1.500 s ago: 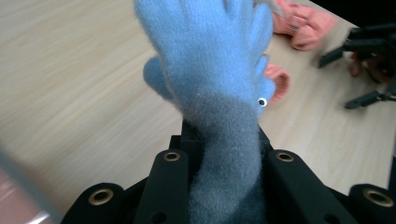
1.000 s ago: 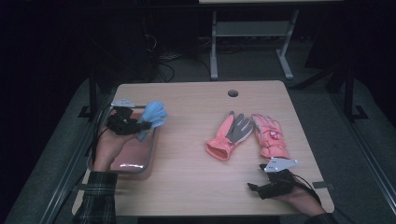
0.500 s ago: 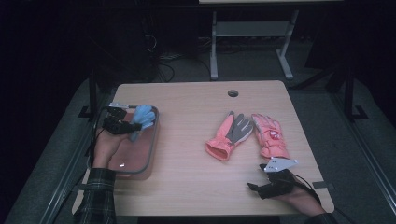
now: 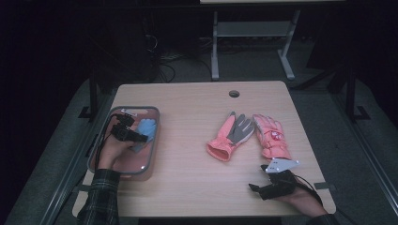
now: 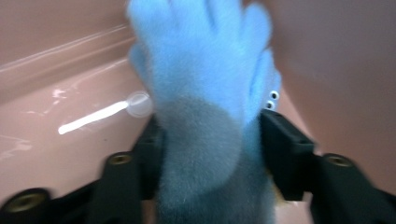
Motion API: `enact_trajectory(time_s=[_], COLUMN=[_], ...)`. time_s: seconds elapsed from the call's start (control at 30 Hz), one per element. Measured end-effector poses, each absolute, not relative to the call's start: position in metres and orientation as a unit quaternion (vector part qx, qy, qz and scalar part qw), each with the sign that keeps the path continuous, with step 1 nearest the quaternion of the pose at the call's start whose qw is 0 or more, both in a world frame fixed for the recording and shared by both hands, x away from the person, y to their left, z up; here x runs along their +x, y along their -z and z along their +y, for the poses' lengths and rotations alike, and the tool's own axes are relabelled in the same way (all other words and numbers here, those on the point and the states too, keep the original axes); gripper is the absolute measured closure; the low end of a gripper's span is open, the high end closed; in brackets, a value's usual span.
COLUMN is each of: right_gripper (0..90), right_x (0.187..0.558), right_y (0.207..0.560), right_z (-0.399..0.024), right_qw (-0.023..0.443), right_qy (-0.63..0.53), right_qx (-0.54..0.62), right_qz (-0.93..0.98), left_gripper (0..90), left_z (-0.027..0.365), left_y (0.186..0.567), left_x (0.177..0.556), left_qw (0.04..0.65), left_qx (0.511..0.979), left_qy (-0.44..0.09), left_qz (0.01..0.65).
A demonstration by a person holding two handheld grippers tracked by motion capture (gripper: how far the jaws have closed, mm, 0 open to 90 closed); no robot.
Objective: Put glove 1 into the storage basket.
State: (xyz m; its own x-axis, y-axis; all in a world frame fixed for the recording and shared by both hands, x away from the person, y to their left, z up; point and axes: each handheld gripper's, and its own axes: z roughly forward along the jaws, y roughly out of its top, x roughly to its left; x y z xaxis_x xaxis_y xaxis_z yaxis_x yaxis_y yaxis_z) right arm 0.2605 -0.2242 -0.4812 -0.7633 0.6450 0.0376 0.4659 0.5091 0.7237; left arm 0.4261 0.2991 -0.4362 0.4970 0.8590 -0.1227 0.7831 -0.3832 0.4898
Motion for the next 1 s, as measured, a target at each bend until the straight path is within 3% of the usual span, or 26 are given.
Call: enact_trajectory(time_s=[0.13,0.27,0.6,1.0], right_gripper=[13.2,13.2,13.2,13.2], right_x=[0.26,0.26,0.26,0.26], right_y=[0.481,0.481,0.481,0.481], right_z=[-0.224,-0.224,-0.224,-0.224], right_qw=[0.119,0.119,0.119,0.119], right_qy=[-0.376,-0.376,-0.376,-0.376], right_qx=[0.323,0.323,0.323,0.323], right_qz=[0.86,0.86,0.86,0.861], left_gripper=[26.8,18.1,15.8,15.3], left_z=[0.301,0.303,0.292,0.246], left_y=[0.43,0.42,0.386,0.363], left_x=[0.424,0.42,0.401,0.38], left_qw=[0.265,0.27,0.318,0.367], left_qx=[0.822,0.824,0.825,0.84], left_qy=[-0.093,-0.109,-0.114,-0.079], left_qz=[0.495,0.486,0.454,0.392])
